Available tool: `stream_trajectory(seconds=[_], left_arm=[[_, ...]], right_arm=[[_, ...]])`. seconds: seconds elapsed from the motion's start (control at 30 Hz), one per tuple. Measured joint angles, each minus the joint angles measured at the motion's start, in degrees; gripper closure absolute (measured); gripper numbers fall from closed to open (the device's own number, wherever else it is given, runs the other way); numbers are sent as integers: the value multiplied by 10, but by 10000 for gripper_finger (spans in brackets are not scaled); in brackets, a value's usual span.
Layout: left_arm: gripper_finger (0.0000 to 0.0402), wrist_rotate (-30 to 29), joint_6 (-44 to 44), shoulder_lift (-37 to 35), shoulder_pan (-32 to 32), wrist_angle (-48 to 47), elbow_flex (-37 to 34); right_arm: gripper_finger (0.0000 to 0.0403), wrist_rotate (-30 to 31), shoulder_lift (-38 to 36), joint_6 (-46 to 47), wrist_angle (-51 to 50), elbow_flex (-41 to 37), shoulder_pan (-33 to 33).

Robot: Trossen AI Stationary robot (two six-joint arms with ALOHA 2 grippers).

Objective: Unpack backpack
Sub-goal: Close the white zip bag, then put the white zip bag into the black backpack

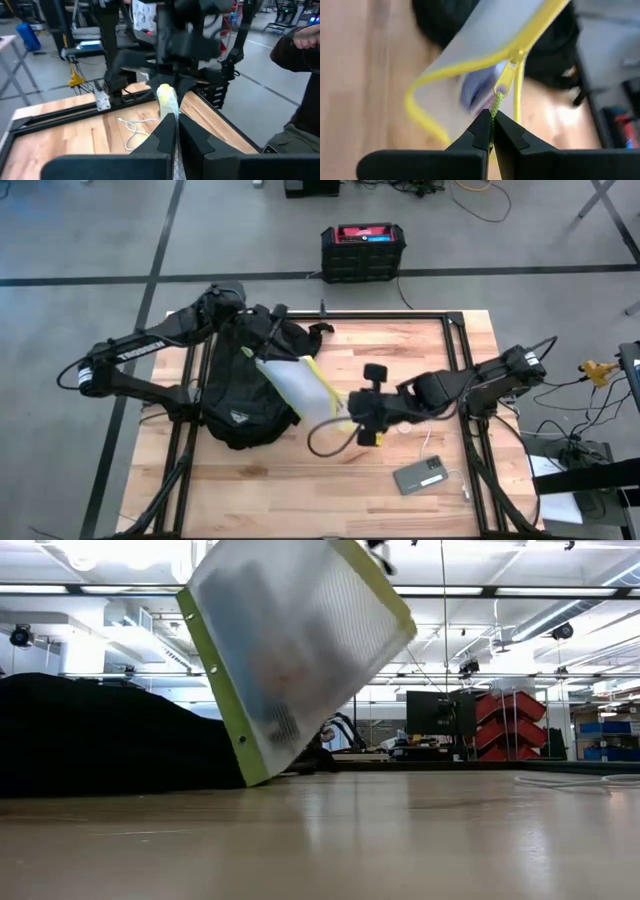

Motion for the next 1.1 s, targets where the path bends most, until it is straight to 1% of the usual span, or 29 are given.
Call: stream_trajectory(seconds=[0.13,0.23,0.3,0.43,0.53,0.67,0.73,0.83,0.9,0.97,1.1], left_arm=[[402,-9,3,-28,0,-21,-2],[402,-20,3,-48,0,-34,-2],[402,-23,3,-58,0,-44,-3],[402,-25,-6,-75,0,-54,-11],[402,-34,-16,-85,-2,-54,-24],[402,-39,-31,-87,-10,-55,-36],[402,-40,-34,-87,-22,-55,-40],[402,-64,-35,-85,-42,-55,-42],[402,-72,-31,-85,-54,-55,-42],[402,-74,-28,-85,-63,-54,-42],[402,-74,-28,-87,-81,-53,-42]], right_arm=[[403,-21,0,86,-69,-4,41],[403,-47,0,131,-80,-17,67],[403,-76,0,147,-84,-32,84],[403,-115,0,174,-86,-60,109],[403,-106,0,179,-87,-66,117],[395,-49,0,168,-85,-62,116],[377,-24,0,144,-82,-56,114],[333,31,0,117,-55,-47,106],[297,76,-1,90,-12,-45,95],[257,110,-1,44,52,-47,80],[181,108,0,-79,180,-58,39]])
